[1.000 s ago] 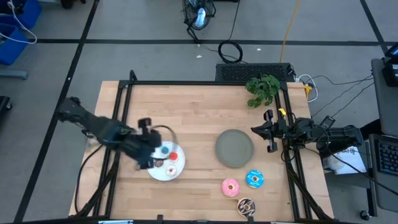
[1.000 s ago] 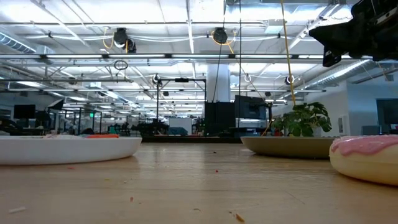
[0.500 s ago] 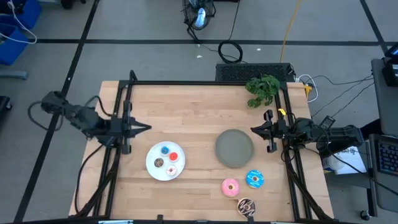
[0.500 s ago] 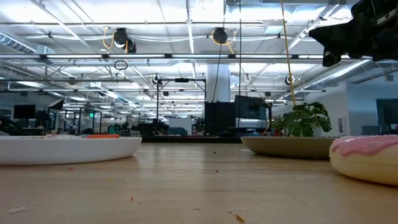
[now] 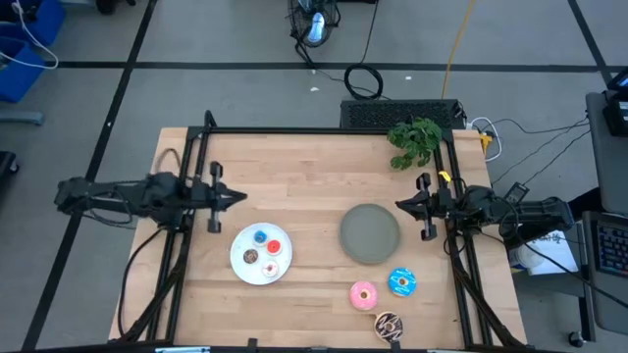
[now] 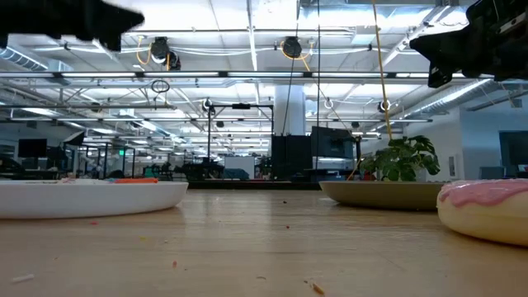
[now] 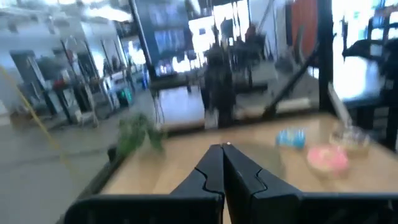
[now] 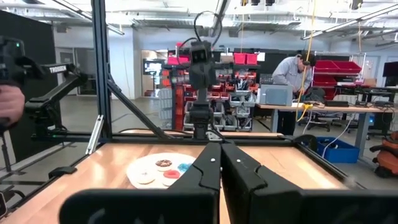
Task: Pick & Place donuts
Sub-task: Put the big blue donut on the gray plate
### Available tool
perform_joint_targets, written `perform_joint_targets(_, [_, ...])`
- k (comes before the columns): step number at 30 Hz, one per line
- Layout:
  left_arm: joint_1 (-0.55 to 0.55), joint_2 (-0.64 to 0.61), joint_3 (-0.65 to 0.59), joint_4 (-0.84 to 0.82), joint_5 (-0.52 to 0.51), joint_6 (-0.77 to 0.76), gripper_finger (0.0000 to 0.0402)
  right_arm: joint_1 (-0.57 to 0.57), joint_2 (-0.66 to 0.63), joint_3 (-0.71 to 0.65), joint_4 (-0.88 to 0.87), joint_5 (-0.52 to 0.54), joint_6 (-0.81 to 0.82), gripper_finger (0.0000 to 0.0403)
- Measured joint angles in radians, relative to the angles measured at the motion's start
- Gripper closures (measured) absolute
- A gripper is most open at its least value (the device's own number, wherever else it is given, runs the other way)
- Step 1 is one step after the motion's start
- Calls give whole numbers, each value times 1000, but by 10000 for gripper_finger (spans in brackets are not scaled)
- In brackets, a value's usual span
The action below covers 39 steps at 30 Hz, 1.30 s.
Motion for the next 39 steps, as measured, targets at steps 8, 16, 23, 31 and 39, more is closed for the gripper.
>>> perform_joint_targets(8, [19, -30, -204, 204, -23, 83, 399, 0, 4, 0, -22, -2, 36, 403])
perform_joint_targets(16, [24, -36, -289, 248, -53, 75, 398, 0, 5, 0, -83, -46, 63, 403])
perform_joint_targets(23, [24, -37, -289, 259, -80, 106, 387, 0, 6, 1, -17, -112, 62, 403])
perform_joint_targets(31, [24, -36, -289, 261, -113, 113, 398, 3, 51, 176, -131, -94, -56, 403])
perform_joint_targets(39, [24, -36, -289, 252, -115, 145, 364, 87, 292, 547, -479, 136, 5, 403])
